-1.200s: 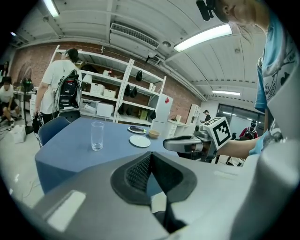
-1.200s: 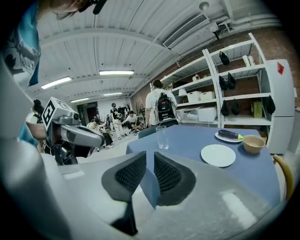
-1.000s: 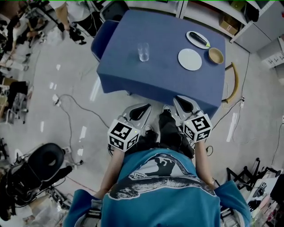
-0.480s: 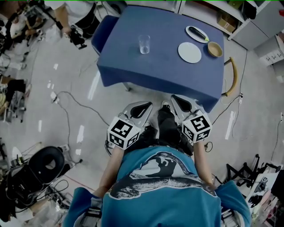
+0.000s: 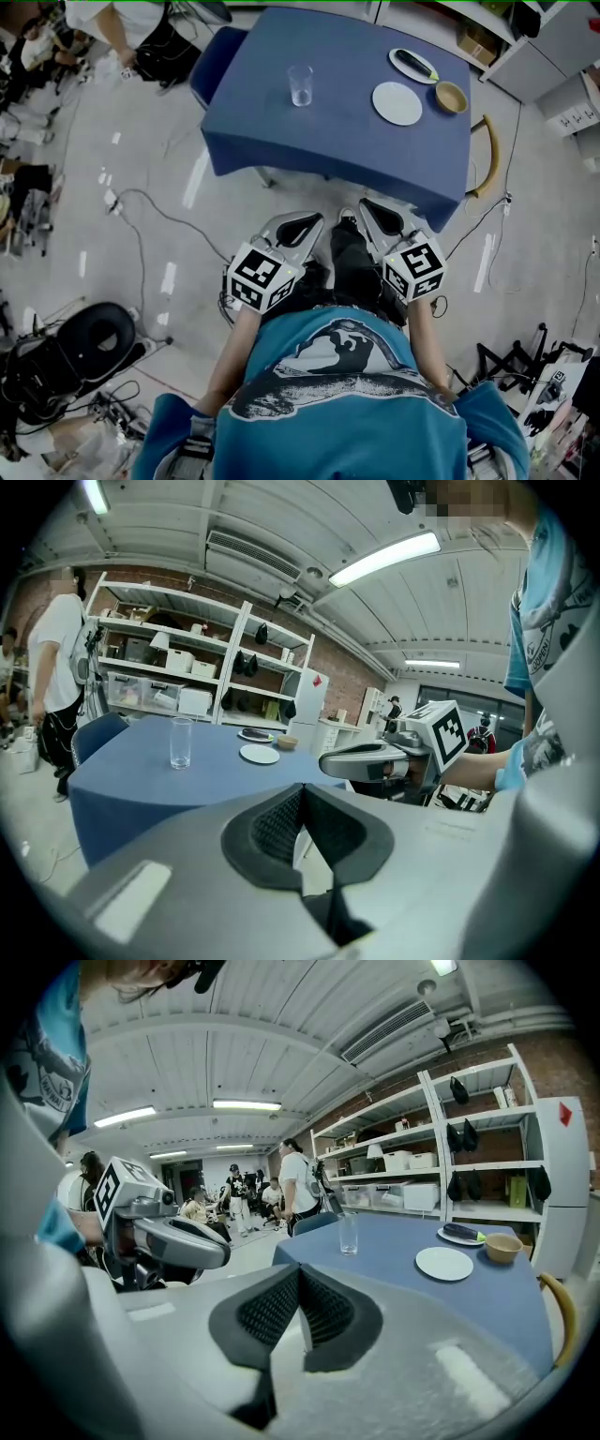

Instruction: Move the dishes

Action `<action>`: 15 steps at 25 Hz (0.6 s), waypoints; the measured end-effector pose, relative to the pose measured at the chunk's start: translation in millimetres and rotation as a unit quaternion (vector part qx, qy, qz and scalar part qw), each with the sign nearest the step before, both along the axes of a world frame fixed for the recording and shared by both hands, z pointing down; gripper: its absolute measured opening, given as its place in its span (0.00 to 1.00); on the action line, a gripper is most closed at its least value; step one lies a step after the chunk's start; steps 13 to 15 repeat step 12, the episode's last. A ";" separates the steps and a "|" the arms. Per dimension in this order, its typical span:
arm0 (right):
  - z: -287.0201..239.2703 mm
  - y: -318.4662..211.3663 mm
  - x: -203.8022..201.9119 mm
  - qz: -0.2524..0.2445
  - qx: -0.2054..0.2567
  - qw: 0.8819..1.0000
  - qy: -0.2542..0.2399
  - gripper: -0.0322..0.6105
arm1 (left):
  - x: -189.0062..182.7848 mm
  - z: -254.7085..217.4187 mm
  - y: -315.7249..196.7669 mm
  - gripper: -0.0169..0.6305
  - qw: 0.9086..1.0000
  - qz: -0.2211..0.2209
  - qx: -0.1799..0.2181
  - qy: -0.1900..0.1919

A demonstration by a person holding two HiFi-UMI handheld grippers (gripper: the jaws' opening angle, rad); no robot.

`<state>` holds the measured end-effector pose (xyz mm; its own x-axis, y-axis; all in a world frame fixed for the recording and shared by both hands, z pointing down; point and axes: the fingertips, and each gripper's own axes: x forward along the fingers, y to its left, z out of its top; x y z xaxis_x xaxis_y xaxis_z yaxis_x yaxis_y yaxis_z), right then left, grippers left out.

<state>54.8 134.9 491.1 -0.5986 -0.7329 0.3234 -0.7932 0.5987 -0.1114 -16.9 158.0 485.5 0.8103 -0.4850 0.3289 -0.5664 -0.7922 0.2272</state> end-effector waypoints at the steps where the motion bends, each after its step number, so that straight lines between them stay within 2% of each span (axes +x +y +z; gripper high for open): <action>1: 1.1 0.8 0.0 0.001 -0.001 1.000 0.000 0.05 | 0.0 0.7 0.3 0.05 1.000 0.002 0.000 -0.001; 15: -0.4 3.6 13.2 0.022 0.004 1.000 -0.006 0.05 | 10.4 -0.5 4.2 0.05 1.000 0.019 0.000 -0.007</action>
